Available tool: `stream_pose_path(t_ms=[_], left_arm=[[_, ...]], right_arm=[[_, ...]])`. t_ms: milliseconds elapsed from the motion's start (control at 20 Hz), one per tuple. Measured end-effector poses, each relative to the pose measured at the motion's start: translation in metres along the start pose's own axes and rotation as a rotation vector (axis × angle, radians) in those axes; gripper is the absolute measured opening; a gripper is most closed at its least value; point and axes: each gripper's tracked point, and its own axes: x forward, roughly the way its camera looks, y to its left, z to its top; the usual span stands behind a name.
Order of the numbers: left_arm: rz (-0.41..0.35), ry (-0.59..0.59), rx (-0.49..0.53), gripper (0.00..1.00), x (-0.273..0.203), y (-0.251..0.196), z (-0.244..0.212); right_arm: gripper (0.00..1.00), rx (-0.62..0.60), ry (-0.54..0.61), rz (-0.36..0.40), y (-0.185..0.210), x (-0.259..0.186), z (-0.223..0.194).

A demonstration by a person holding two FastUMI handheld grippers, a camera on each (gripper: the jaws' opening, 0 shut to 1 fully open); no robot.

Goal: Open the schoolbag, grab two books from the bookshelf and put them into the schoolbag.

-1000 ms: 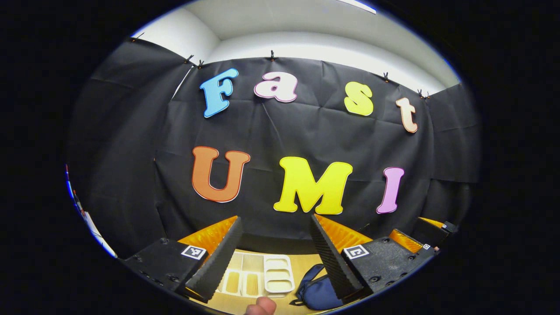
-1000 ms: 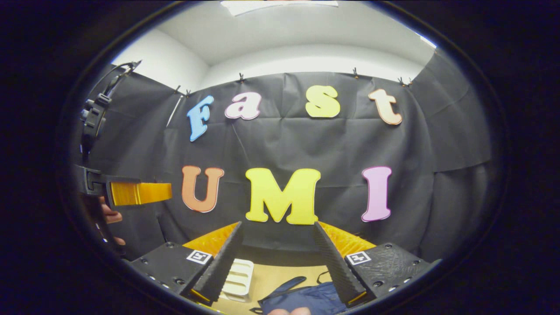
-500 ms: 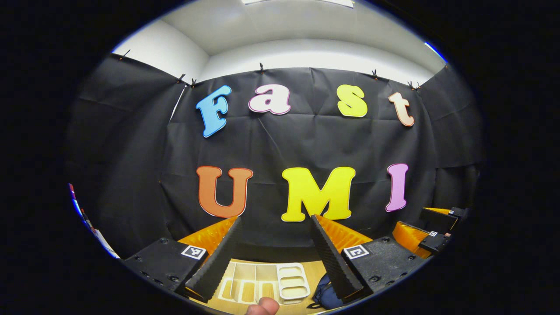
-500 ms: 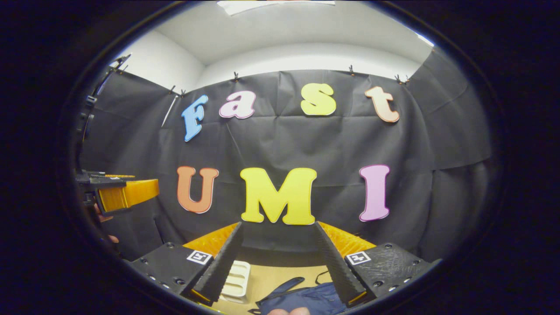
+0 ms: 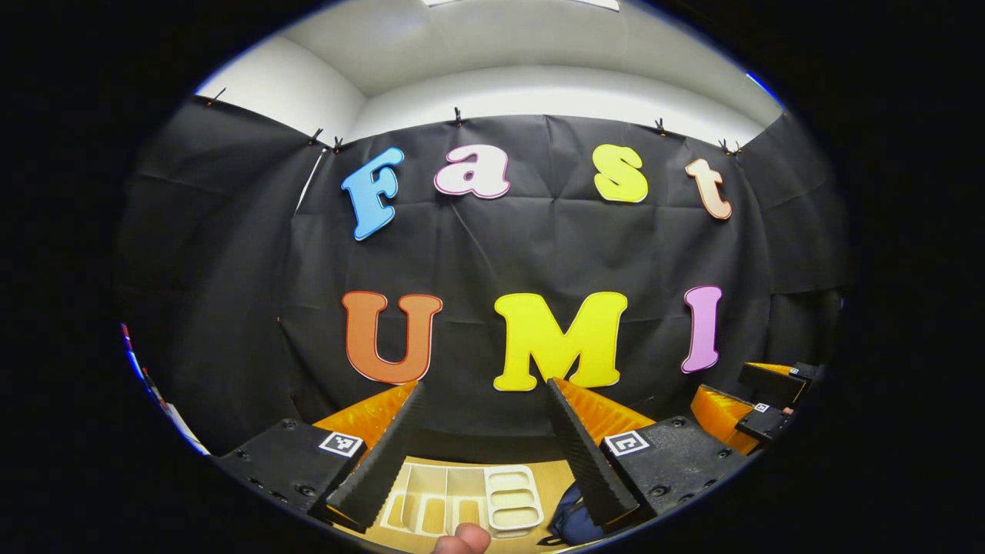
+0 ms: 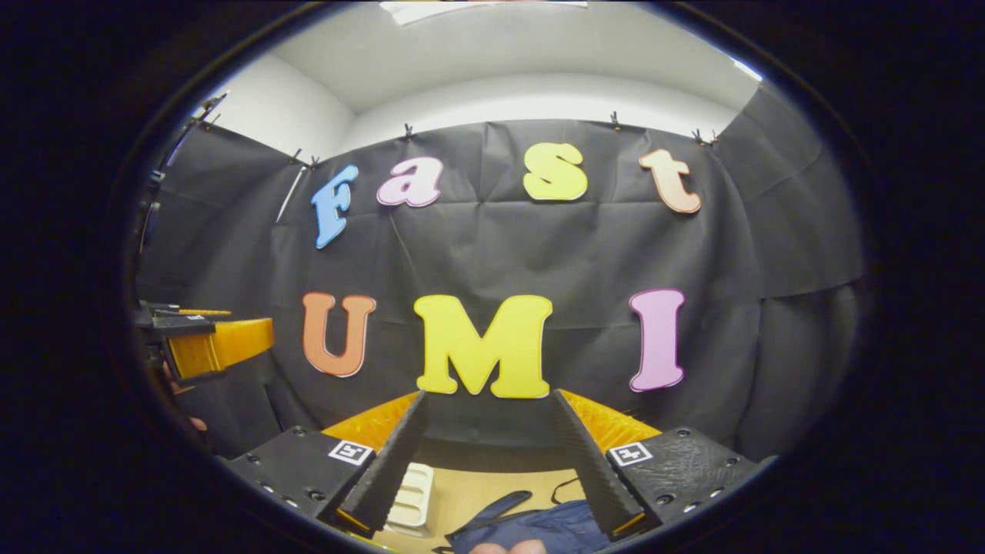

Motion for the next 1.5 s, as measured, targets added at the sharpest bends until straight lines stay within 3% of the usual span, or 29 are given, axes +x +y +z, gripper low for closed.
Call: stream_pose_path(t_ms=[400, 650, 850, 1500], left_arm=[[-0.013, 0.066, -0.043, 0.98, 0.015, -0.009, -0.024], [-0.009, 0.053, -0.022, 0.98, 0.022, -0.010, -0.020], [-0.015, 0.053, -0.020, 0.98, 0.030, -0.015, -0.023], [-0.029, 0.037, 0.001, 0.98, 0.042, -0.023, -0.022]], right_arm=[[0.97, 0.026, 0.051, -0.035, -0.020, 0.008, -0.020], [0.93, 0.020, 0.051, -0.025, -0.016, 0.012, -0.020], [0.98, 0.030, 0.052, -0.023, -0.017, 0.016, -0.021], [0.95, 0.057, 0.086, -0.028, -0.019, 0.028, -0.033]])
